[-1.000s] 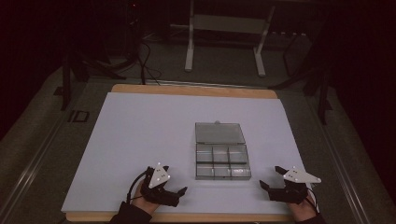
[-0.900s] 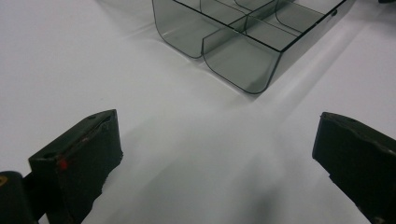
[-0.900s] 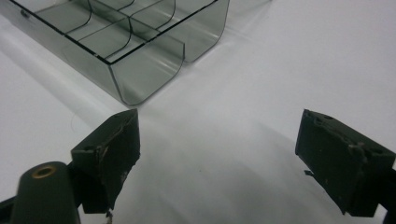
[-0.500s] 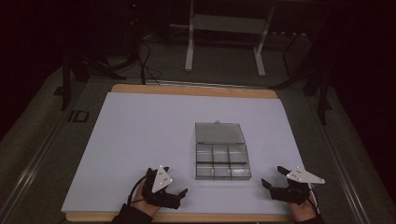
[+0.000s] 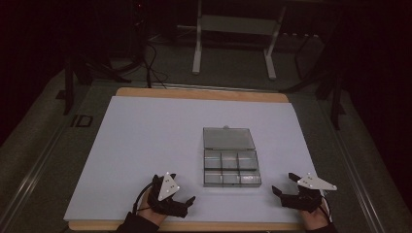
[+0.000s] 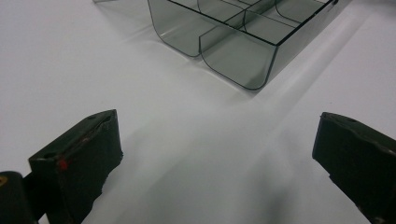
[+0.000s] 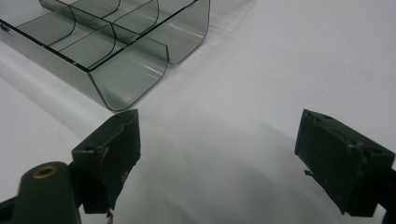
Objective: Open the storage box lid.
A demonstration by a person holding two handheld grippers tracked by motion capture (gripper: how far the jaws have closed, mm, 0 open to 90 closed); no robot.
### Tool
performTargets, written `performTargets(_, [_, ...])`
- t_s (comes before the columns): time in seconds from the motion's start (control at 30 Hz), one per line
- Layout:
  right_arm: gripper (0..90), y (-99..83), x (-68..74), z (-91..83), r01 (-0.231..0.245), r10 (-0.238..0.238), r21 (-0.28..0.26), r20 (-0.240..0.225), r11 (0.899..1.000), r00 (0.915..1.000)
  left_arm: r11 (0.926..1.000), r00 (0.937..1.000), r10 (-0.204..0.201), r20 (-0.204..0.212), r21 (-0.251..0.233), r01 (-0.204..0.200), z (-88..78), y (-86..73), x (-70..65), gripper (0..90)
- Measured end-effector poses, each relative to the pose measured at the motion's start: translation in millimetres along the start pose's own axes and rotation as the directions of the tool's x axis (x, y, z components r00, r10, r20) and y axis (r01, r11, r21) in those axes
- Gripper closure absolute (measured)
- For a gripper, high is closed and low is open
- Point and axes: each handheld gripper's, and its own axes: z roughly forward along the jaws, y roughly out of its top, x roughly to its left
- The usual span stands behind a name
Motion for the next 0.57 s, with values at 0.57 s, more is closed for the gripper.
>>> performTargets(0.57, [14.3, 0.7, -0.1, 2.1, 0.000, 0.000, 0.022, 0.001, 1.000, 1.0000, 1.0000, 1.0000, -0.004, 0.002, 0.003, 0.004, 0.2, 0.1, 0.5, 2.4])
